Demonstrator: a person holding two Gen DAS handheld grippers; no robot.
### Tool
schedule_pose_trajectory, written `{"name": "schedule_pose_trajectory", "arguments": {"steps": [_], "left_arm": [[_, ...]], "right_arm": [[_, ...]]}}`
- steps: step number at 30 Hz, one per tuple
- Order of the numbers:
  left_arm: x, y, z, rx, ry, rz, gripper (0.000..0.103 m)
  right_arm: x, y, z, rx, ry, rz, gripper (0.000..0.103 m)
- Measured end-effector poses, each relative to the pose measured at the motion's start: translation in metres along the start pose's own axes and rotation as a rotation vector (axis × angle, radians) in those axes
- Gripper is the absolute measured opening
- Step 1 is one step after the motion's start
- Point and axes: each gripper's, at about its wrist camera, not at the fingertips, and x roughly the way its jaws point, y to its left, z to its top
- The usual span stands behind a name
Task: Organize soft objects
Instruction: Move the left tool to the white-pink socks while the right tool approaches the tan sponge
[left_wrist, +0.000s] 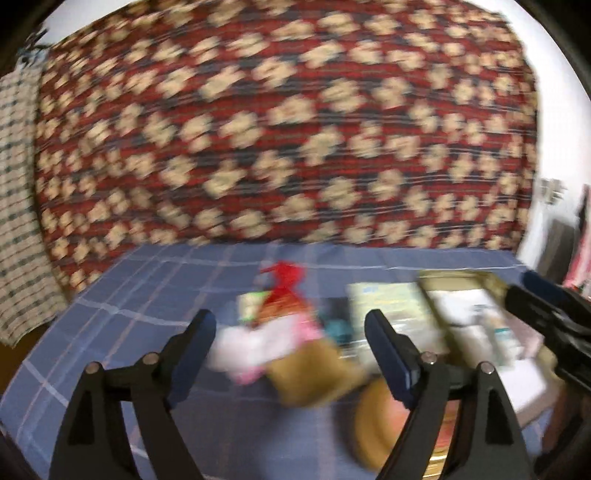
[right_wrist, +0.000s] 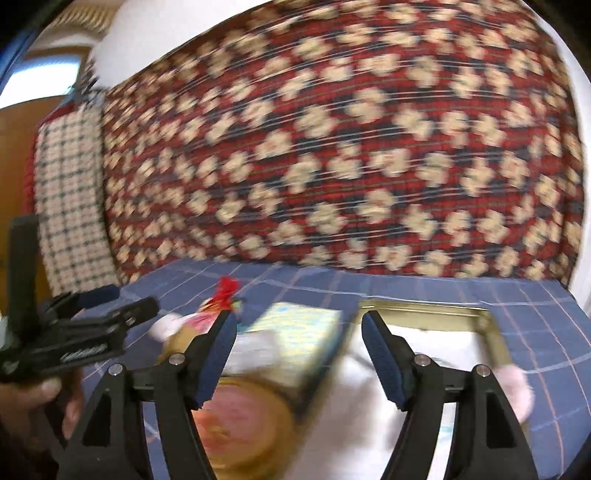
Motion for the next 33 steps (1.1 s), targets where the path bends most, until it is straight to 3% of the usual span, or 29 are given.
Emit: {"name": "schedule_pose_trajectory", "arguments": {"steps": [4, 12, 22, 28, 33], "left_arm": [[0.016, 0.049, -0.006, -0.071, 0.047, 0.111, 0.084], [0.036, 0.098, -0.027, -0.131, 0.131, 0.182, 0.084], [0.037, 0.129, -0.039, -0.186, 0.161, 0.187, 0.088], [0.040, 0.130, -0.044, -0.197, 0.167, 0.160, 0.089], [0.042, 0.128, -0.048, -0.201, 0.174, 0.143, 0.090]], "right_arm": [[0.026, 0.049, 0.002, -0.078, 0.078, 0.073, 0.072], [0.075, 0.117, -0.007, -0.210, 0.225, 0.124, 0.072], [0.112, 0.152, -0.023, -0.359, 0.361, 0.032, 0.072], [0.121, 0.155, -0.025, -0.412, 0.393, -0.058, 0.072], [0.117, 0.151, -0.025, -0.397, 0.365, -0.053, 0.072]]}}
